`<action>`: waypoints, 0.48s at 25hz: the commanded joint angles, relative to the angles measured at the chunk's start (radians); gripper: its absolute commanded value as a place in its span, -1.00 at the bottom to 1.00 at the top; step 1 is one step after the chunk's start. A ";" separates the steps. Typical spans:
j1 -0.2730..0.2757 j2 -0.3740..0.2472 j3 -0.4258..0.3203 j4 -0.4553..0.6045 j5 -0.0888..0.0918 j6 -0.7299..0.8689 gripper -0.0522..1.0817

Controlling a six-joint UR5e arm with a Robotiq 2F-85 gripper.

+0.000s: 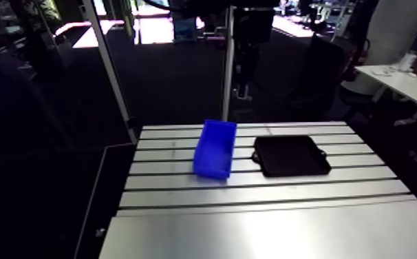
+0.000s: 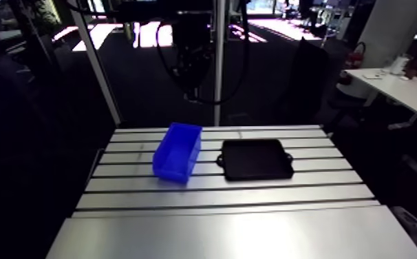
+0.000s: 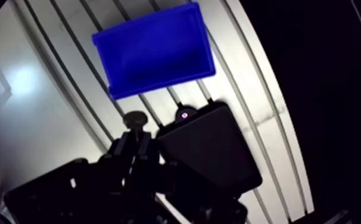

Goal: Pick up the M10 bolt from the tray and put it into the blue bin.

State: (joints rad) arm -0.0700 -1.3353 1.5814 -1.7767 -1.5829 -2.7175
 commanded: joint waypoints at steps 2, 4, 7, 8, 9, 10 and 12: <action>0.044 0.078 -0.037 -0.010 -0.024 -0.046 0.92; 0.053 0.100 -0.039 -0.025 -0.022 -0.046 0.92; 0.064 0.127 -0.033 -0.074 -0.022 -0.043 0.92; 0.065 0.134 -0.033 -0.085 -0.022 -0.042 0.92; 0.067 0.141 -0.031 -0.089 -0.022 -0.040 0.92; 0.070 0.147 -0.031 -0.089 -0.022 -0.040 0.92; 0.071 0.160 -0.028 -0.089 -0.022 -0.037 0.92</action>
State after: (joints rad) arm -0.0080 -1.2086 1.5484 -1.8460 -1.6052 -2.7594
